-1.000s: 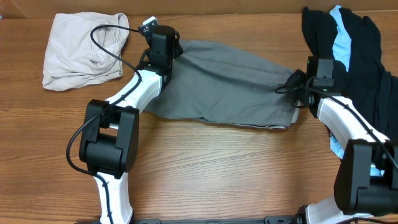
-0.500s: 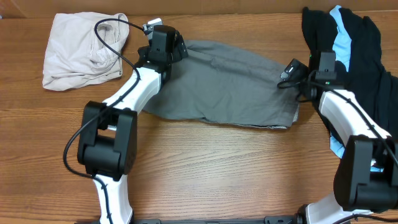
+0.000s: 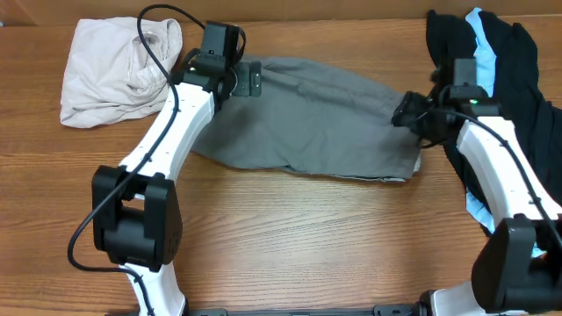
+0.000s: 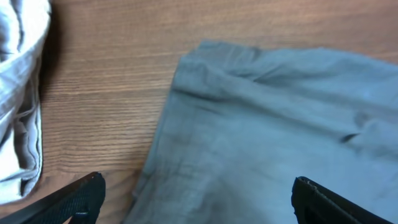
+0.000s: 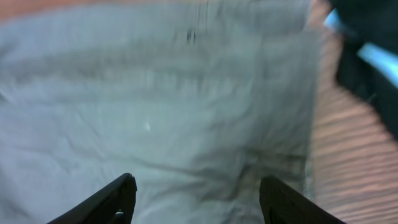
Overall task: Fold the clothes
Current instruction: 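Lower the folded hem onto the top edge and release both grippers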
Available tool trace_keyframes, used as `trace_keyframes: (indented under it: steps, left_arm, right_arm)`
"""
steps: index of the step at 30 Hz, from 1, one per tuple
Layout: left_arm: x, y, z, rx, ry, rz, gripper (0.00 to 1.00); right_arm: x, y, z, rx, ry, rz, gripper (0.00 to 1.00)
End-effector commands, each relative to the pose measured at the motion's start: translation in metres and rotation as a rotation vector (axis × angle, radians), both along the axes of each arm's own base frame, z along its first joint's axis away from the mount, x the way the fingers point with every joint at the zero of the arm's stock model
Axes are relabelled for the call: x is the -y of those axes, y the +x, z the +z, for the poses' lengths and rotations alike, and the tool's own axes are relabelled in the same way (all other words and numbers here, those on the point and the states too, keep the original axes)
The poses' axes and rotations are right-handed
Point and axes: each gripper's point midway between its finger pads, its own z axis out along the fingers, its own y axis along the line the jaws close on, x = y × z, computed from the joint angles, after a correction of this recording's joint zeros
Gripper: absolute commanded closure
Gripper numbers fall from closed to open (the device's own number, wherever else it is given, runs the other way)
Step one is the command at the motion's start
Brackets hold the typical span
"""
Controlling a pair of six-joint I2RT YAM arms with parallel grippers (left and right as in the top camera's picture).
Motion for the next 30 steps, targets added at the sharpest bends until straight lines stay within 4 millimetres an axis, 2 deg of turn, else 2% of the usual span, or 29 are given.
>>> trace_keyframes:
  steps: [1,5,8,12,17,21,25,27,30]
  left_arm:
    - [-0.006,0.004,-0.029,-0.052,0.016,-0.118,0.05]
    - [-0.012,0.009,-0.054,-0.080,0.036,-0.165,0.06]
    - [-0.009,0.007,-0.080,-0.121,0.042,-0.204,0.08]
    - [-0.002,0.003,-0.105,-0.165,0.044,-0.218,0.17]
    - [-0.006,-0.002,-0.131,-0.219,0.063,-0.194,0.26]
    - [-0.012,-0.016,-0.143,-0.294,0.042,-0.100,0.44]
    - [-0.034,-0.041,-0.157,-0.408,0.064,0.115,0.79]
    - [-0.049,-0.058,-0.162,-0.467,0.098,0.249,0.85]
    - [-0.063,-0.082,-0.168,-0.552,0.121,0.352,0.86]
  right_arm:
    - [-0.010,-0.004,-0.013,-0.034,0.010,0.040,0.33]
    - [-0.013,-0.002,-0.011,-0.024,0.026,0.047,0.34]
    - [-0.013,-0.002,-0.011,-0.023,0.025,0.047,0.39]
    - [-0.012,0.000,-0.011,-0.015,0.024,0.047,0.43]
    - [-0.012,-0.001,-0.011,-0.020,0.023,0.046,0.44]
    - [-0.012,-0.001,-0.011,-0.020,0.023,0.046,0.50]
    - [-0.012,-0.003,-0.012,-0.029,0.023,0.046,0.50]
    - [-0.012,-0.007,-0.013,-0.043,0.023,0.046,0.50]
    - [-0.012,-0.011,-0.015,-0.061,0.023,0.045,0.51]
